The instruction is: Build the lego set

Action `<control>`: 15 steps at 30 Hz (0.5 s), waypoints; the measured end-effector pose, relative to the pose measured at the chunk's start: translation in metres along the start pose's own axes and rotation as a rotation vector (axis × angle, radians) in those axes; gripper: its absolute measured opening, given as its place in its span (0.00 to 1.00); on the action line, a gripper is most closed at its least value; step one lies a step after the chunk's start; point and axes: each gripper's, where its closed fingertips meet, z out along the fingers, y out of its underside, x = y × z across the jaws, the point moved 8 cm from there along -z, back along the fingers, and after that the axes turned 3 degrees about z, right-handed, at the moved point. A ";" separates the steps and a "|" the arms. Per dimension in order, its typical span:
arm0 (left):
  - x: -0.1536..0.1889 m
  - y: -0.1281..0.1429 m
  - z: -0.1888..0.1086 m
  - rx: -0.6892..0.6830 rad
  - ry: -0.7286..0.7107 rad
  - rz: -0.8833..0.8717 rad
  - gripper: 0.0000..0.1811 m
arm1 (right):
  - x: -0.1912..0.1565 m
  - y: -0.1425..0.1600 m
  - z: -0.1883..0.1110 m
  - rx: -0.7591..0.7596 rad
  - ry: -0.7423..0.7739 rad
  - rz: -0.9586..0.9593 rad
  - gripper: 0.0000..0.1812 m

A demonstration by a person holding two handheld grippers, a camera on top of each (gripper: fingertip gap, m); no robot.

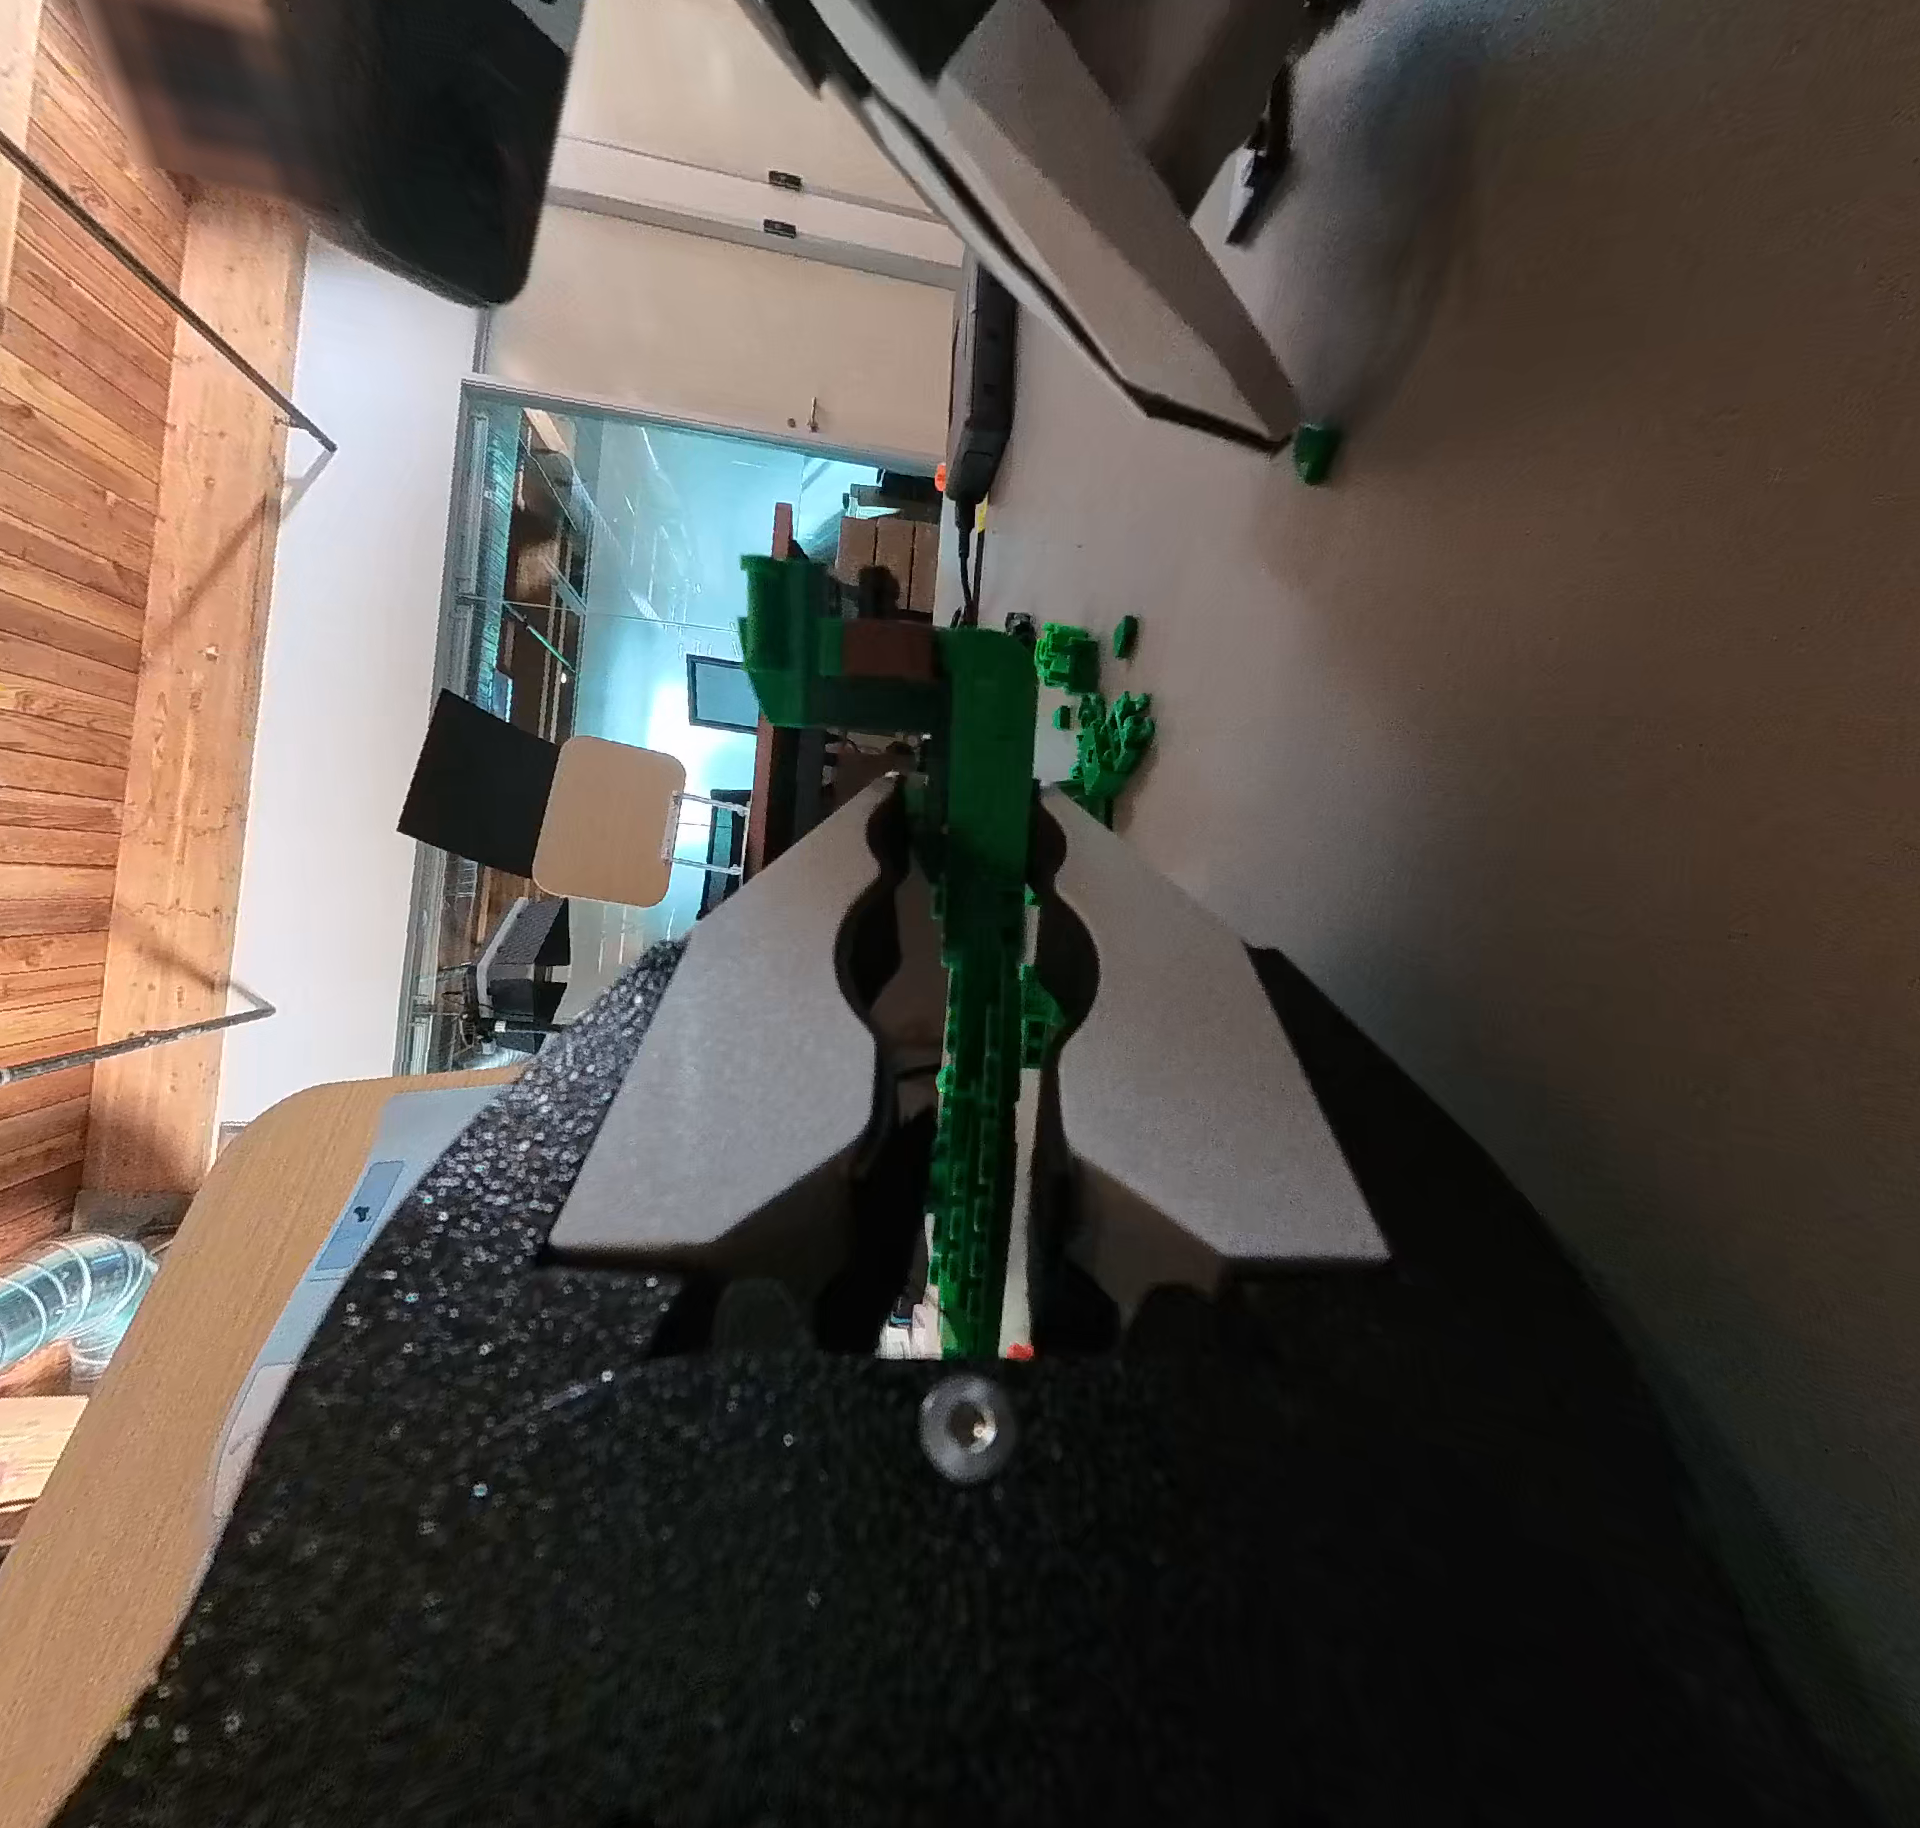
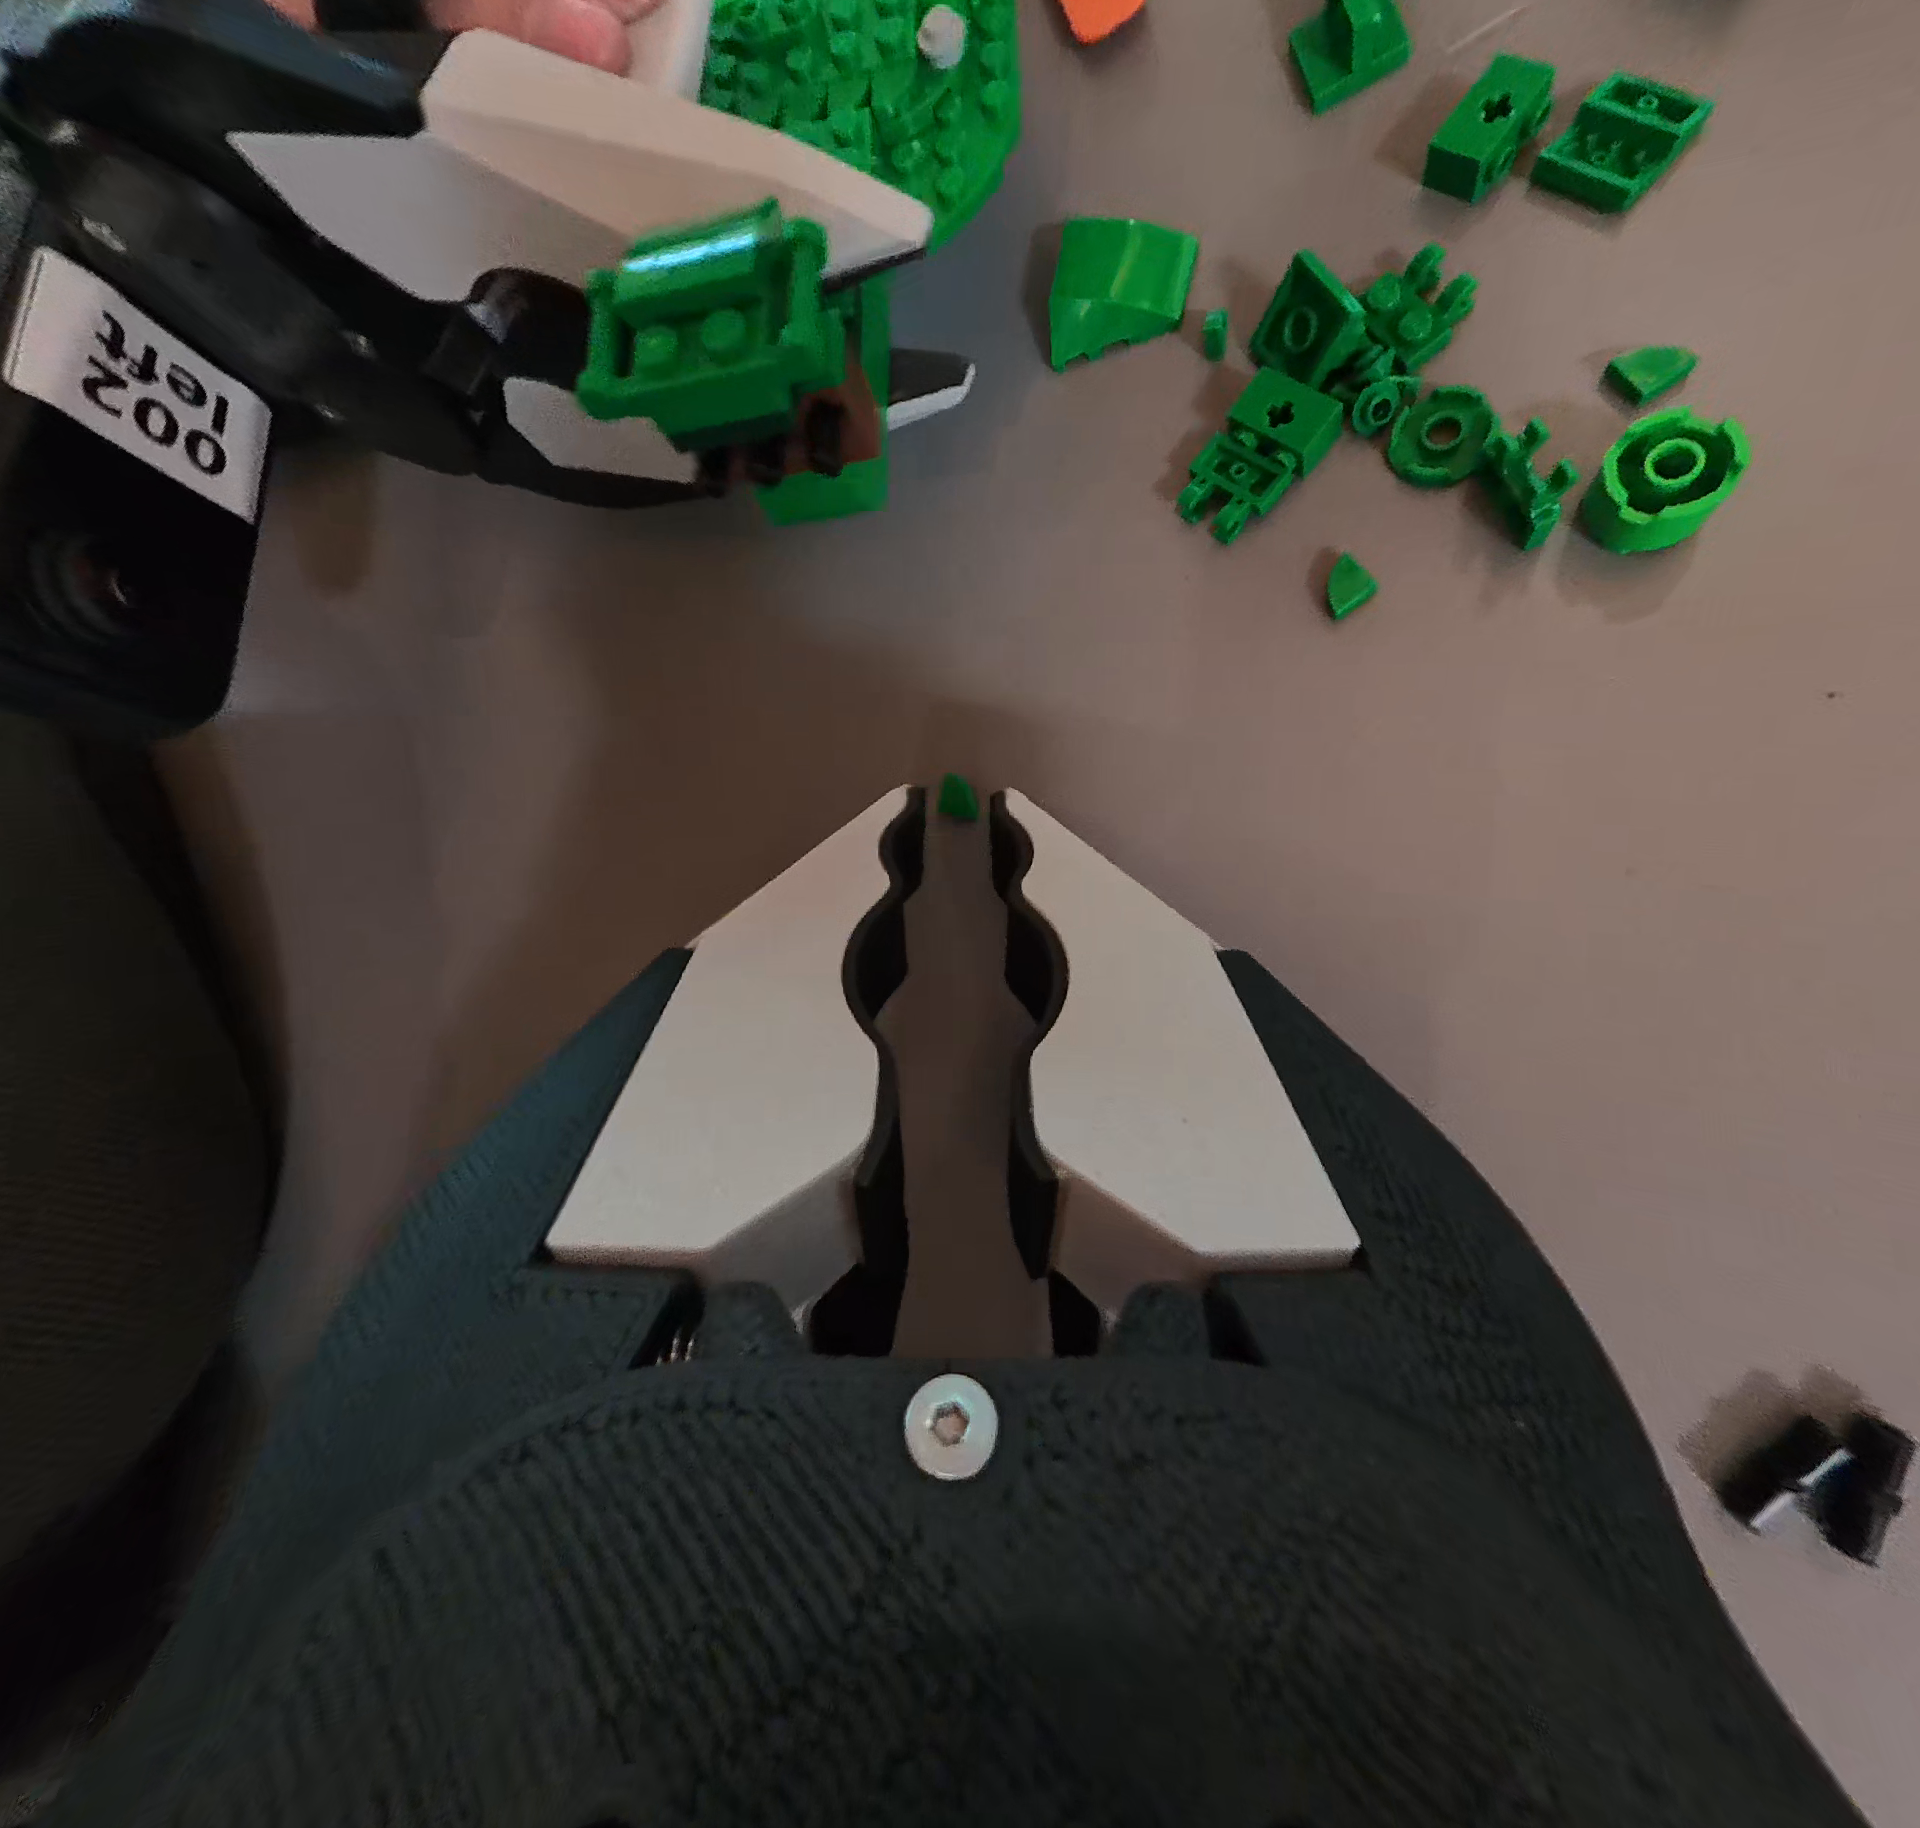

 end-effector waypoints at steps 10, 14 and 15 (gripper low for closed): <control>0.001 -0.001 0.000 0.001 0.004 0.009 0.10 | -0.012 0.001 0.002 -0.027 0.091 -0.404 0.10; 0.001 -0.001 0.000 0.000 0.006 0.011 0.10 | -0.010 0.003 0.003 -0.033 0.069 -0.391 0.11; 0.001 -0.001 0.000 0.000 0.007 0.011 0.10 | -0.011 0.003 0.003 -0.039 0.063 -0.394 0.11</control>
